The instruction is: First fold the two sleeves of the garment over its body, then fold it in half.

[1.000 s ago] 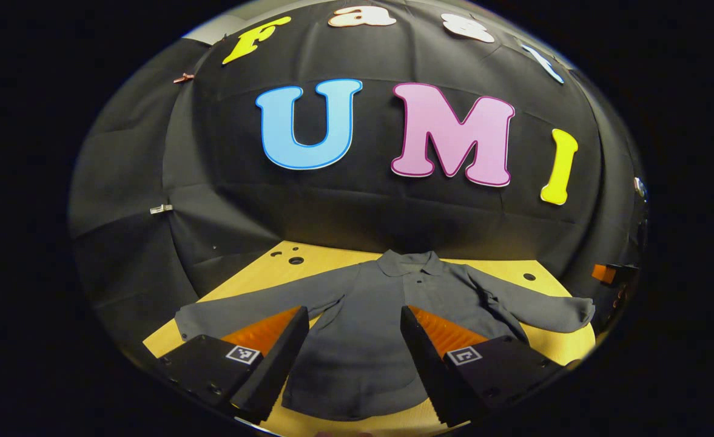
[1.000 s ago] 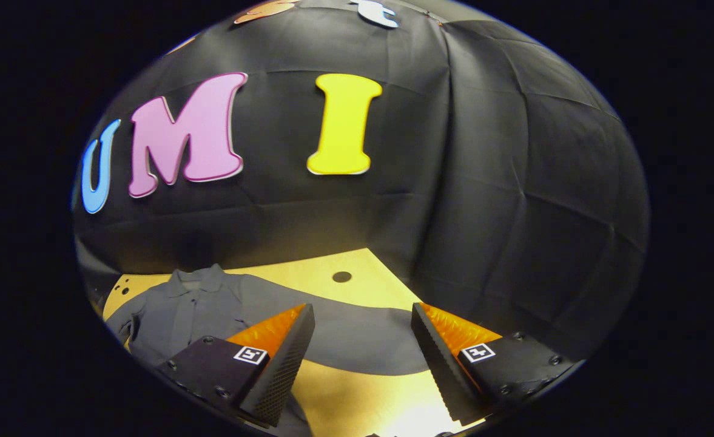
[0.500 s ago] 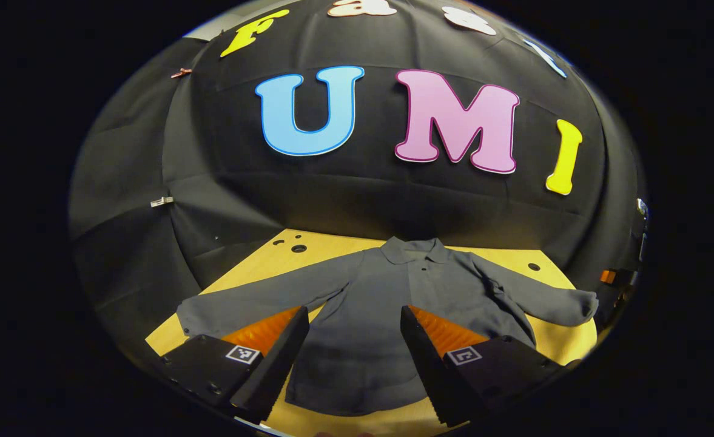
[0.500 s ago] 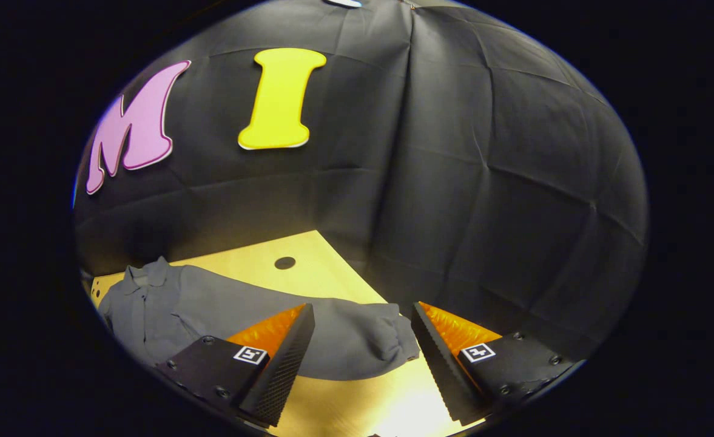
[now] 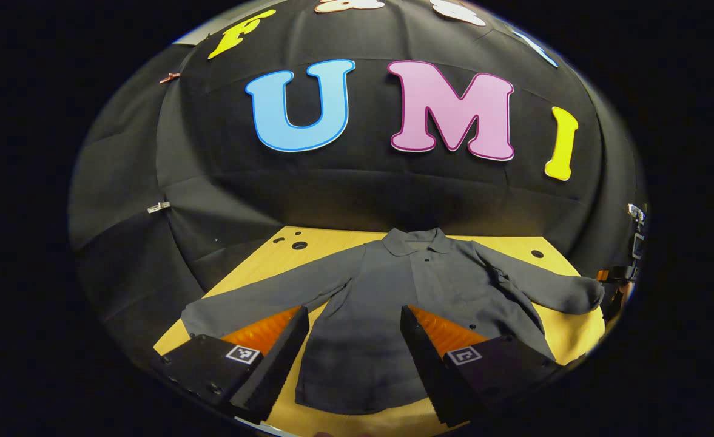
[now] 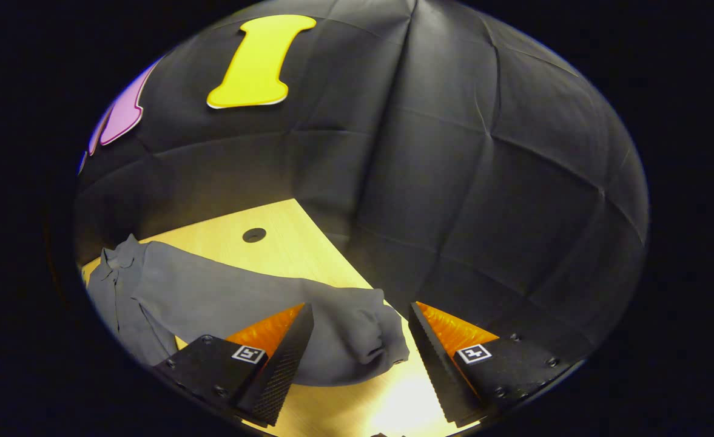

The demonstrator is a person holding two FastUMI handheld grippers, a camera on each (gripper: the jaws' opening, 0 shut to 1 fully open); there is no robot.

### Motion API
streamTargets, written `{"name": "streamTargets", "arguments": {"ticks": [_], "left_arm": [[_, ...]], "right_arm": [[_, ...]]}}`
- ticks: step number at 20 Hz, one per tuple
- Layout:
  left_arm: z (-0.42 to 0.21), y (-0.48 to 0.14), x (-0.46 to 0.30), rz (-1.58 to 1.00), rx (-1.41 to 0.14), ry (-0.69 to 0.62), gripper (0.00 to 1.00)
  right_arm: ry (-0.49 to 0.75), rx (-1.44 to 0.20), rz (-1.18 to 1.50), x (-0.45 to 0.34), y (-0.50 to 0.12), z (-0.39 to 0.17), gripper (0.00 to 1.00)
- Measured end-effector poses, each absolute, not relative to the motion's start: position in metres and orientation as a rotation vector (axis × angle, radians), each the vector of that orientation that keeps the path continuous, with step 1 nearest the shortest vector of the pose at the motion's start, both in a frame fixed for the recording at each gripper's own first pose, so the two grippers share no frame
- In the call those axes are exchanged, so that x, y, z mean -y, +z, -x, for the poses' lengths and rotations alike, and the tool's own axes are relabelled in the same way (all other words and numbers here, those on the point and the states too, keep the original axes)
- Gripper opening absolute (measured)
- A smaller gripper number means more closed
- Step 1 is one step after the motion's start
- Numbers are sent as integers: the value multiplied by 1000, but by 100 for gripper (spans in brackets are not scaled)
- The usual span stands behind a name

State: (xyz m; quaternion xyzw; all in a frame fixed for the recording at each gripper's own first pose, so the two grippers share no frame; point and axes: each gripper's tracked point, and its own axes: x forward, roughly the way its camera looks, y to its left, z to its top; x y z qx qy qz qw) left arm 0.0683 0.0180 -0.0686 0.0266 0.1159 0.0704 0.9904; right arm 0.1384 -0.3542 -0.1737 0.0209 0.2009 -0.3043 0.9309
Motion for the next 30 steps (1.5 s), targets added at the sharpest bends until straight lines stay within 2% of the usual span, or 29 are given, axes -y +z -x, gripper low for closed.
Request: {"name": "streamTargets", "arguments": {"ticks": [6,16,21,22,23,25,26,27,28,30], "left_arm": [[-72,-76,-15,-45,-260,142,96],[-77,-75,-11,-82,-264,135,96],[-76,-80,-2,-76,-269,122,97],[-75,-81,-1,-69,-273,123,97],[-73,-83,0,-64,-277,124,97],[-71,-85,0,-63,-283,128,97],[-69,-84,0,-65,-284,130,97],[-67,-85,-2,-66,-285,133,97],[-65,-84,-3,-66,-285,135,94],[-62,-85,-6,-64,-290,141,97]], "right_arm": [[-655,-515,-72,379,-215,-148,98],[-628,-649,-170,382,-267,-155,99],[-603,-649,-216,377,-268,-158,94],[-592,-648,-212,376,-268,-161,87],[-576,-658,-209,373,-270,-163,87],[-547,-677,-201,368,-272,-169,67],[-530,-686,-200,364,-275,-175,36],[-521,-690,-202,358,-270,-173,36],[-517,-691,-203,357,-270,-171,18],[-464,-694,-261,346,-268,-176,8]]}}
